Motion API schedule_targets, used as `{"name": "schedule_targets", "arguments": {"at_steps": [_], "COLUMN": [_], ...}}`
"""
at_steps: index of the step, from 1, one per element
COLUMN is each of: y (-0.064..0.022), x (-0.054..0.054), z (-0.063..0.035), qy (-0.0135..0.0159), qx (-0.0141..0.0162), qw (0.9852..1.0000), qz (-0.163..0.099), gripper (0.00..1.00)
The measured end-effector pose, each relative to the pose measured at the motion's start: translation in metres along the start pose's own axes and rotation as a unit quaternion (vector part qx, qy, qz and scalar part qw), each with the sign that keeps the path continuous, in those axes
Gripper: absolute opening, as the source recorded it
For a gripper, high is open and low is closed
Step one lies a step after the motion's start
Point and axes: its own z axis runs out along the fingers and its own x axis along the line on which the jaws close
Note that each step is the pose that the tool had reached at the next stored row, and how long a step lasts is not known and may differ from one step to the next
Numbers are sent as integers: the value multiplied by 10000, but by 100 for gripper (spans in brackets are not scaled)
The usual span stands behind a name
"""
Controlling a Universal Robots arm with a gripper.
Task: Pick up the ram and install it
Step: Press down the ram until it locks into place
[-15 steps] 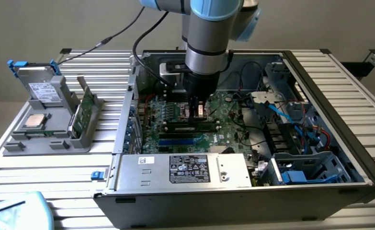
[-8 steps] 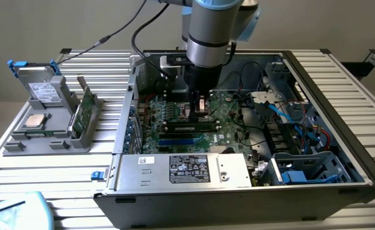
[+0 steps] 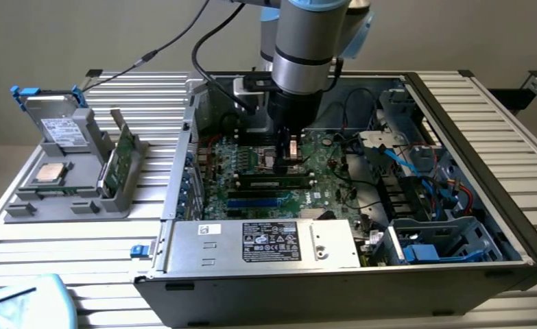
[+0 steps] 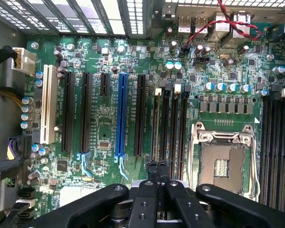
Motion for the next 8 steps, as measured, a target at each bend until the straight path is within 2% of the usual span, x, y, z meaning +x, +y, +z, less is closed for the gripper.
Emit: {"name": "schedule_targets", "arguments": {"at_steps": [8], "y": [0], "x": [0], "z": [0], "qy": [0], "qx": [0], "qw": [10000], "qz": [0], "gripper": [11]}}
